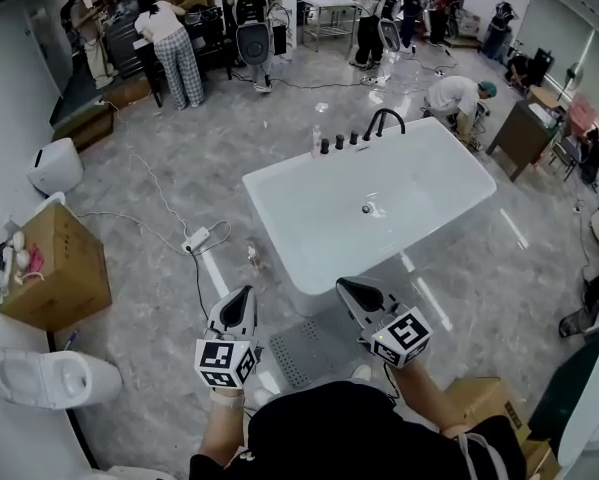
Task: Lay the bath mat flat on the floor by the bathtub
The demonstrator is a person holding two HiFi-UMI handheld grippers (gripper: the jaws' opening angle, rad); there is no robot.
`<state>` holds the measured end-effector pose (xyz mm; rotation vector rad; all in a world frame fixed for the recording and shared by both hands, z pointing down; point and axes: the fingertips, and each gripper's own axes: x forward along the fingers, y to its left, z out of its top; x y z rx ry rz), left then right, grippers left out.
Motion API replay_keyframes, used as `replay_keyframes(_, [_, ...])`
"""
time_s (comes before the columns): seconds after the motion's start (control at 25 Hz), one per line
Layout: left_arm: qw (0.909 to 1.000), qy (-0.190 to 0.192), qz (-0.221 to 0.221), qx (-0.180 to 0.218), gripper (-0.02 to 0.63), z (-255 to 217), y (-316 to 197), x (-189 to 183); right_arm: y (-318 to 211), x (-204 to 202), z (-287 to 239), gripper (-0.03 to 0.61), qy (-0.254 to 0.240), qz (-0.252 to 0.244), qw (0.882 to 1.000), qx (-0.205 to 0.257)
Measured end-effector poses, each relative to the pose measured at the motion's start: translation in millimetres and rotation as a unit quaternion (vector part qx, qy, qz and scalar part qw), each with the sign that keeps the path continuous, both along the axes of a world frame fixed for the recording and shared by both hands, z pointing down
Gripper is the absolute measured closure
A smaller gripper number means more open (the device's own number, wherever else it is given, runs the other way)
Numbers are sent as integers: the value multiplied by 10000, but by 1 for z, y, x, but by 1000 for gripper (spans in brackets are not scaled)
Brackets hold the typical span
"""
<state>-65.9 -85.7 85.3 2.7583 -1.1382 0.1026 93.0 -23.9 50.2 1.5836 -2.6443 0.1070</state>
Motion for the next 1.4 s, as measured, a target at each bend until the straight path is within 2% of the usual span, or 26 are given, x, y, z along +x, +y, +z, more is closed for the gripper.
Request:
replay_keyframes(0.12, [10000, 64, 59, -7, 595, -4, 4, 5, 3, 1, 1, 554, 6, 30, 10000, 13])
replay_keyframes(0.32, [9999, -41, 138, -42, 595, -2, 7, 6, 9, 3, 3, 554, -14, 164, 9999, 21])
replay_keyframes(0.56, [9999, -76, 89, -33, 595, -1, 9, 2, 14, 7, 12, 554, -216, 203, 9995, -140])
replay_keyframes(0.68, [9999, -103, 55, -66, 595, 4, 12, 1, 17, 9, 11, 554, -151, 253, 9995, -89])
replay_keyframes(1.12, [9999, -132, 33, -52, 595, 7, 20, 1, 22, 3, 19, 554, -84, 159, 9998, -110])
replay_keyframes(1.4, [9999, -141, 61, -40, 595, 8, 20, 1, 19, -1, 17, 554, -222, 129, 9996, -119])
